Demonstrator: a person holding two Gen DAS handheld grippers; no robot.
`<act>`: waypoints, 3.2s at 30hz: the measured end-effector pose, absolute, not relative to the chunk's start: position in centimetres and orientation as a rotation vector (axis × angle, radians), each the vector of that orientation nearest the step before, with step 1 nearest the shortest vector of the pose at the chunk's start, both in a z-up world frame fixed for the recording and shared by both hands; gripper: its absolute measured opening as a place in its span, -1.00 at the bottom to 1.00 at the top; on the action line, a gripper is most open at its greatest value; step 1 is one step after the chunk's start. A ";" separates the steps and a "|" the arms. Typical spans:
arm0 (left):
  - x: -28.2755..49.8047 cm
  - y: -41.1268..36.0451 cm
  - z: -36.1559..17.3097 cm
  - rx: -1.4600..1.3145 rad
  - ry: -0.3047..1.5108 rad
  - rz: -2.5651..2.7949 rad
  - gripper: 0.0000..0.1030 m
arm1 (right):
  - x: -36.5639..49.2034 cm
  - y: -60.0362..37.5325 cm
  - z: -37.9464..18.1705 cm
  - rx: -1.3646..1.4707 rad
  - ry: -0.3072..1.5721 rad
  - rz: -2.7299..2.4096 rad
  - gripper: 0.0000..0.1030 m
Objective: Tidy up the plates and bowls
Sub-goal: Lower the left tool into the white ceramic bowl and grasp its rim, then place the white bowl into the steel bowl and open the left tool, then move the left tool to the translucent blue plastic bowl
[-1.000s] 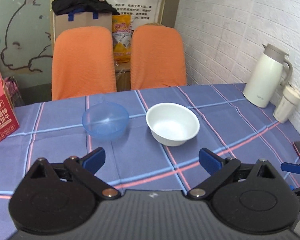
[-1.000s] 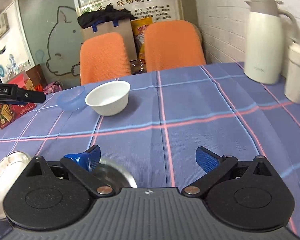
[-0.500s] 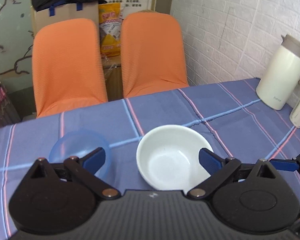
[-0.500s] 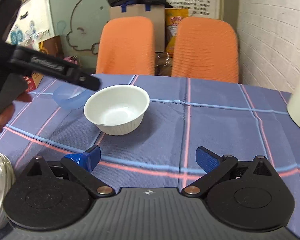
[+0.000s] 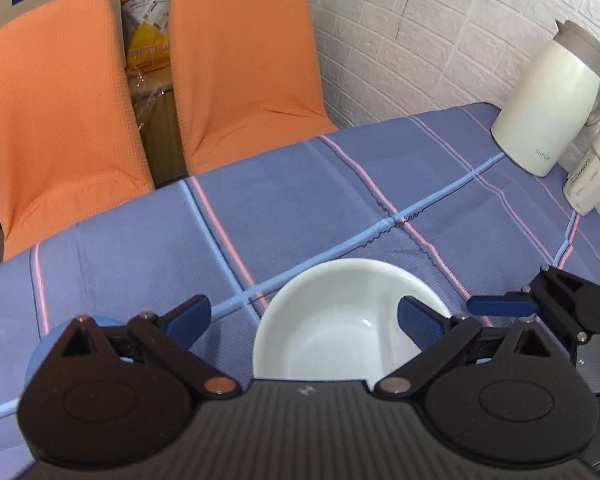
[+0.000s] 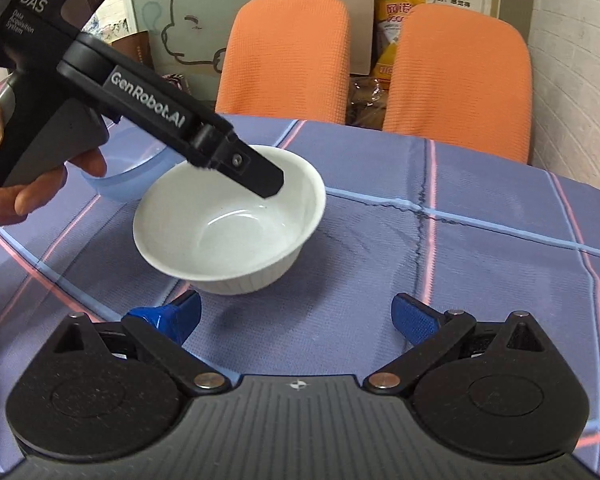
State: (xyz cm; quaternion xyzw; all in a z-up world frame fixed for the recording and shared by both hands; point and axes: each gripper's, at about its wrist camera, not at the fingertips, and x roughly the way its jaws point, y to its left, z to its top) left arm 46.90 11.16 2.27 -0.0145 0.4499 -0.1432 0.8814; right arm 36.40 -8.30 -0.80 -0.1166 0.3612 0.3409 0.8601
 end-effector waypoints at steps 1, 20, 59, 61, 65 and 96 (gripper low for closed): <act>47.0 10.9 2.1 -0.016 0.939 -0.293 0.91 | 36.6 -8.0 -0.9 -0.253 0.758 0.722 0.74; 46.4 8.9 -0.4 0.125 0.946 -0.270 0.84 | 37.4 -6.5 -1.7 -0.310 0.665 0.804 0.69; 20.5 -1.8 3.1 0.197 0.907 -0.370 0.53 | 16.1 -14.6 3.0 -0.335 0.632 0.794 0.67; 20.0 -1.7 3.2 0.191 0.909 -0.376 0.61 | 16.1 -14.3 2.9 -0.349 0.630 0.793 0.67; 20.1 -1.6 3.2 0.189 0.908 -0.380 0.66 | 16.3 -14.3 3.1 -0.346 0.636 0.802 0.65; 19.5 5.1 6.0 0.150 0.816 -0.235 0.84 | 18.1 -16.6 4.9 -0.160 0.632 0.719 0.67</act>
